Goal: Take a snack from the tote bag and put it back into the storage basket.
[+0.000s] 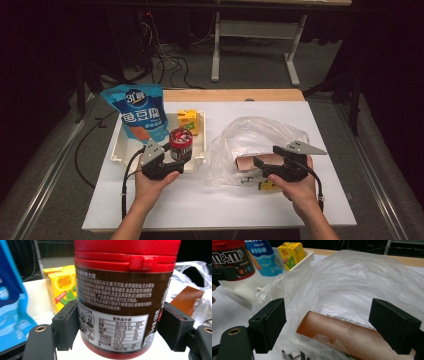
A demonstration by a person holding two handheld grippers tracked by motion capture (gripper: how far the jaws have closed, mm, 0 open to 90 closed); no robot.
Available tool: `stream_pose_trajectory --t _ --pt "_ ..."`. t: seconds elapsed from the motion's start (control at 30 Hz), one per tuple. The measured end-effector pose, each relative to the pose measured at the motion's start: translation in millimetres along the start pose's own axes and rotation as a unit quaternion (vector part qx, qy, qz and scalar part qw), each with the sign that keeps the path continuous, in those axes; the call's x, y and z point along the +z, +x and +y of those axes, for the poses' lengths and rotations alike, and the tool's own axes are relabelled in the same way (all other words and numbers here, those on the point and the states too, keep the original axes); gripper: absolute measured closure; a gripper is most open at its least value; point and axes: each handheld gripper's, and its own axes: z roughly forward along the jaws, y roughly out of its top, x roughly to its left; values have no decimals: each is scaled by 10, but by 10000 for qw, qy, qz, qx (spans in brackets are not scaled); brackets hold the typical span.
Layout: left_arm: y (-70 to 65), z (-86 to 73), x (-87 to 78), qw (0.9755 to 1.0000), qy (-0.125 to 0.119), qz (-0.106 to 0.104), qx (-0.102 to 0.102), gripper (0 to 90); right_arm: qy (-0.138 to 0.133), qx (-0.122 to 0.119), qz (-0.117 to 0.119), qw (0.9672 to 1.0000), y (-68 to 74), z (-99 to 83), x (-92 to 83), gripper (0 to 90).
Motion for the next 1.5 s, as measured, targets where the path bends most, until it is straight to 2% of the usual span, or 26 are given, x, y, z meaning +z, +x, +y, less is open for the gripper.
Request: stream_pose_trajectory --t 0.3,0.47,0.6,0.73,0.97,1.1,1.17,1.27,1.33,1.4,1.5 --pt "149 -91 31 9998 124 154 -93 266 -58 25 -103 9999 -46 -123 -71 148" --pt "258 -166 69 9991 312 223 -200 266 -46 7 -131 9999 -59 -171 -75 149" --pt "315 -237 112 9978 493 295 -316 266 -23 32 -144 9999 -69 -197 -71 150" --pt "336 -280 156 9965 687 352 -317 266 -11 66 -163 9998 -89 -215 -72 151" --pt "382 -351 227 9924 1073 506 -313 266 8 84 -194 9998 -98 -236 -60 154" --pt "414 -381 257 9912 1165 522 -339 266 33 53 -192 9998 -88 -246 -39 155" --pt "437 -399 264 9914 1133 466 -463 266 40 77 -203 9998 -84 -252 -31 157" --pt "456 -430 290 9892 1282 565 -430 265 55 54 -181 9998 -91 -260 -23 157" --pt "462 -453 307 9881 1368 558 -420 265 67 67 -197 9998 -91 -266 -20 158" --pt "463 -458 311 9886 1331 534 -467 265 72 70 -206 9997 -92 -268 -20 159" --pt "462 -460 313 9885 1345 541 -431 265 72 65 -217 9997 -90 -269 -17 160"
